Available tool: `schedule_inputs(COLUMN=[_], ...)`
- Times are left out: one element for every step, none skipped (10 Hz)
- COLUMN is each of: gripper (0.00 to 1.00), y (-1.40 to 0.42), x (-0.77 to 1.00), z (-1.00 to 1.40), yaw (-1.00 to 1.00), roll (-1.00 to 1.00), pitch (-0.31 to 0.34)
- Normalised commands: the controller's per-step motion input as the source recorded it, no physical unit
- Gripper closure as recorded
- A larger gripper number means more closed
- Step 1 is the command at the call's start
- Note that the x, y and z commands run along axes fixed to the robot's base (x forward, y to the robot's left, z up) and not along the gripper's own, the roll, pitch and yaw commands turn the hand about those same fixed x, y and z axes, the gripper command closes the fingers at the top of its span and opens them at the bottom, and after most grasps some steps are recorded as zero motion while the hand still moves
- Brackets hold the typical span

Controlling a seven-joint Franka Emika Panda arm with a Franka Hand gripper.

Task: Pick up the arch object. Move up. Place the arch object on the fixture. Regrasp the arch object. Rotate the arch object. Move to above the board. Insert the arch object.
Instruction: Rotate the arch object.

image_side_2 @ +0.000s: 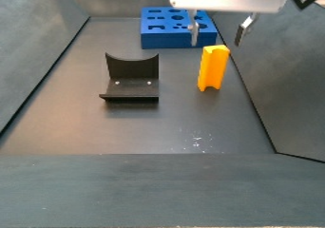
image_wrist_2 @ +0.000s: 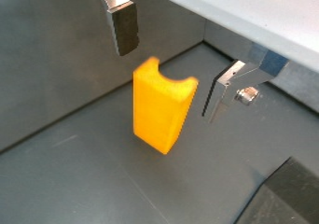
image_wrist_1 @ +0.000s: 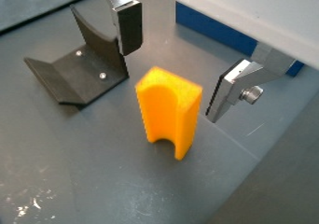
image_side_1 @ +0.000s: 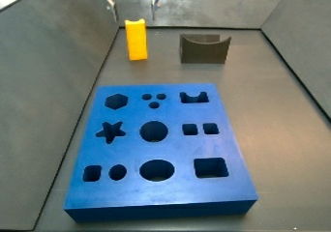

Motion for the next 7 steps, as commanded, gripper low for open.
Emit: schedule_inputs(gripper=[0.00, 0.00, 0.00, 0.00, 0.00, 0.00, 0.00], y=[0.01, 0.02, 0.00, -0.01, -0.01, -0.01, -0.01], x=[-0.02, -0.02, 0.00, 0.02, 0.03, 0.03, 0.03], z=[0.37, 0.23, 0.00, -0.06, -0.04, -0.04, -0.03], yaw=[-0.02, -0.02, 1.00, 1.00, 1.00, 1.00, 1.00], roll=[0.02, 0.03, 0.00, 0.00, 0.00, 0.00, 0.00], pitch=[0.041, 0.045, 0.000, -0.001, -0.002, -0.002, -0.003])
